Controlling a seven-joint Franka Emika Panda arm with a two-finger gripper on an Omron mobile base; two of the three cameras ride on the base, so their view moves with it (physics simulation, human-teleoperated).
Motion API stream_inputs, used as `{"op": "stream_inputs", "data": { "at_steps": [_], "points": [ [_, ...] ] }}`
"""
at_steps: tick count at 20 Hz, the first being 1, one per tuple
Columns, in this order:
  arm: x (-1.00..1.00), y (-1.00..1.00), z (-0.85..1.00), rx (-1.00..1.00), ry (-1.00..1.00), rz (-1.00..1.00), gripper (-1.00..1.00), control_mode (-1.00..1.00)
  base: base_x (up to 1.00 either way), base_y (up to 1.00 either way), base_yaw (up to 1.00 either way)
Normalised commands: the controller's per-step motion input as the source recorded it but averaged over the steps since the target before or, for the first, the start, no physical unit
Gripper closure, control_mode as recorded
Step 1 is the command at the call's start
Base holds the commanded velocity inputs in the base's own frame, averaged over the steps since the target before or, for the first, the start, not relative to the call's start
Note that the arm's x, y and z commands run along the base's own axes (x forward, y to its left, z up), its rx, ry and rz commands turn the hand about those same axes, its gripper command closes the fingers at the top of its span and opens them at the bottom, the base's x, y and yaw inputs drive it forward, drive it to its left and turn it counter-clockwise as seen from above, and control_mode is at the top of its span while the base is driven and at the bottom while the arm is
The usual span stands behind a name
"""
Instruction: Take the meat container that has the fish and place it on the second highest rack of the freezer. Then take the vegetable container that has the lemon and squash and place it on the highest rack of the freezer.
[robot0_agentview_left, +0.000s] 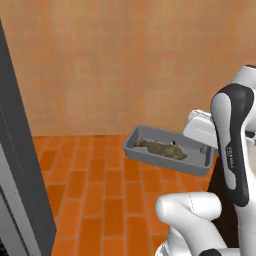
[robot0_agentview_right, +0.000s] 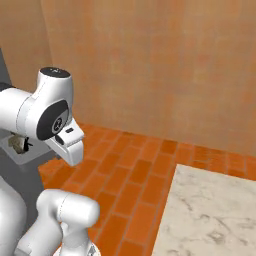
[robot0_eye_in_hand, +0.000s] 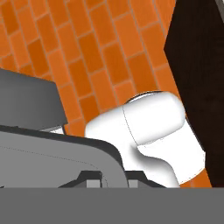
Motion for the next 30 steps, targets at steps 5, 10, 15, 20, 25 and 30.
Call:
{"op": "stream_inputs", "data": {
  "at_steps": [5,10,15,20,25,30],
  "points": [
    [0.00,0.00,0.00,0.00,0.00,0.00,1.00,1.00,0.93,0.00,0.53],
    [0.00,0.00,0.00,0.00,0.00,0.00,1.00,1.00,0.76,-0.12,0.69],
    [0.00,0.00,0.00,0.00,0.00,0.00,1.00,1.00,0.80,-0.19,0.66],
    [0.00,0.00,0.00,0.00,0.00,0.00,1.00,1.00,0.53,-0.20,0.69],
    [0.00,0.00,0.00,0.00,0.00,0.00,1.00,1.00,0.30,-0.08,0.75],
    [0.00,0.00,0.00,0.00,0.00,0.00,1.00,1.00,0.33,-0.04,0.76]
  ]
}}
